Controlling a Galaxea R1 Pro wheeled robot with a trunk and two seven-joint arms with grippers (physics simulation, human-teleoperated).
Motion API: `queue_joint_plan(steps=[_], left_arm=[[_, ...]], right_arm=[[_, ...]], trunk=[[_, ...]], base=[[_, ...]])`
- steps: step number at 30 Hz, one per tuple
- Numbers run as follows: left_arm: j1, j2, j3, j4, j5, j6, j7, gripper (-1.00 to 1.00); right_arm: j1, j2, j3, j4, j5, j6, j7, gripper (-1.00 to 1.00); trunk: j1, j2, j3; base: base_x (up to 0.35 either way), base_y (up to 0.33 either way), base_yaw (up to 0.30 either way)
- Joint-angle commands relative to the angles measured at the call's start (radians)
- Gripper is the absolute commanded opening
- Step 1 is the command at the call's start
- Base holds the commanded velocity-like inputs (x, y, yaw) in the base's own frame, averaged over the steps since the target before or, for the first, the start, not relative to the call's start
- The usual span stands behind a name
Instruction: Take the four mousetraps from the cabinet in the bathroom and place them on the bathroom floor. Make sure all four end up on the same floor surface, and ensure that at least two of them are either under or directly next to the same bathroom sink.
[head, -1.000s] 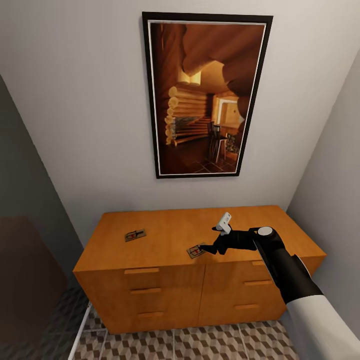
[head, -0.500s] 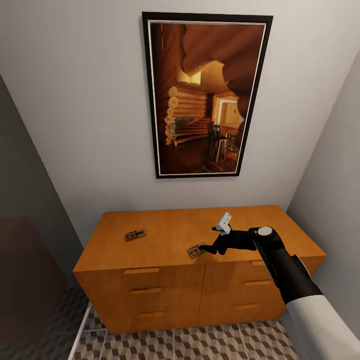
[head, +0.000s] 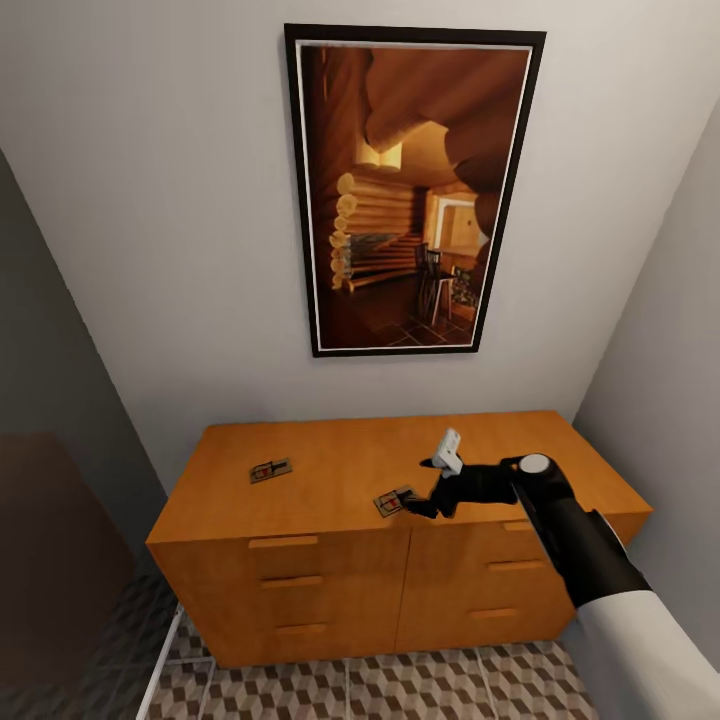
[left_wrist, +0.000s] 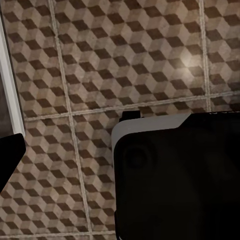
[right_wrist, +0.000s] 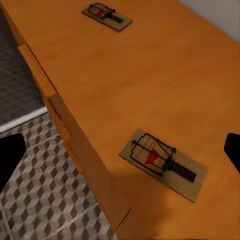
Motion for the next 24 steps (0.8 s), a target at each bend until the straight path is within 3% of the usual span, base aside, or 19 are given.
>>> queue_joint_plan(steps=[1, 7, 24], left_arm=[[-0.002, -0.001, -0.008, 0.005, 0.009, -0.008, 0.002, 1.0], [-0.002, -0.001, -0.008, 0.005, 0.009, -0.008, 0.002, 1.0], [-0.002, -0.001, -0.008, 0.004, 0.009, -0.008, 0.002, 1.0]], right_arm=[[-0.001, -0.006, 0.001, -0.002, 0.005, -0.002, 0.021, 1.0], [-0.001, -0.03, 0.001, 0.001, 0.013, -0.065, 0.125, 1.0], [0.0, -0.049, -0.004, 0.008, 0.023, -0.141, 0.257, 1.0]], trunk=[[0.001, -0.002, -0.002], [0.001, -0.002, -0.002], [0.001, -0.002, -0.002]], base=[[0.0, 0.0, 0.0], [0.0, 0.0, 0.0], [0.0, 0.0, 0.0]])
